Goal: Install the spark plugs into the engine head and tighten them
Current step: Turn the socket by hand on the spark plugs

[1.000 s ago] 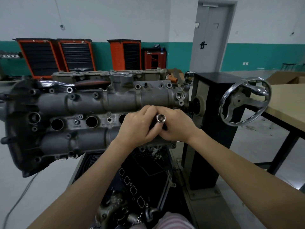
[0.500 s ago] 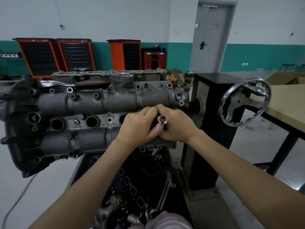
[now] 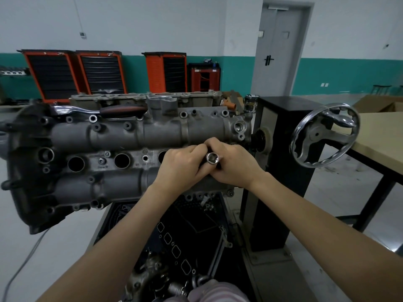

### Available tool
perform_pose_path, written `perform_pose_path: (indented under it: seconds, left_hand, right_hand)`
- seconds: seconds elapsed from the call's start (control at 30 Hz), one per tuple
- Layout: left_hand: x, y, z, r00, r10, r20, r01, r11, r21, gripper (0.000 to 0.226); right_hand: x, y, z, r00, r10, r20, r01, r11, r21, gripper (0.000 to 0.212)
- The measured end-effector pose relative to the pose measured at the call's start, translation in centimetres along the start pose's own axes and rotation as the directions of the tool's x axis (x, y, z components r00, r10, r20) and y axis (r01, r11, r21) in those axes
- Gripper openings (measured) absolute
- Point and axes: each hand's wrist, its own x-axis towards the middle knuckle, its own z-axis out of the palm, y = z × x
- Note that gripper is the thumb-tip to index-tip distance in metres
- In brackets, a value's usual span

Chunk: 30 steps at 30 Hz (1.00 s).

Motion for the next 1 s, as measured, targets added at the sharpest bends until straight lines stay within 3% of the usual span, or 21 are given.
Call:
perform_pose_path:
  seconds: [0.1, 0.3, 0.67, 0.83, 1.0]
  left_hand:
    - [0.14, 0.39, -0.30, 0.999, -0.015, 0.044, 0.016, 0.999, -0.029, 0.034]
    - [0.23, 0.59, -0.46, 0.992, -0.106, 0.063, 0.110, 0.992, -0.062, 0.033]
    - [0.07, 0.39, -0.30, 0.997, -0.042, 0.072, 0.045, 0.999, -0.030, 0.035]
    - [0.22, 0.76, -0.66, 0.993, -0.079, 0.083, 0.085, 0.993, -0.078, 0.030]
    - [0.03, 0.27, -0.17, 0.995, -0.062, 0.073, 0.063, 0.998, -0.005, 0.035]
  right_hand:
    - [-0.01, 0.08, 0.07, 1.000, 0.009, 0.021, -0.010, 1.000, 0.011, 0.030]
    - [-0.04, 0.10, -0.07, 0.999, 0.009, 0.032, -0.010, 1.000, 0.003, 0.012]
    - [-0.06, 0.17, 0.12, 0.999, 0.034, -0.007, -0.034, 0.999, -0.013, 0.027]
    - [-0.03, 0.13, 0.14, 1.000, -0.010, 0.007, 0.010, 1.000, -0.026, 0.015]
    - [-0.04, 0.18, 0.12, 1.000, 0.028, -0.014, -0.029, 0.999, -0.021, 0.021]
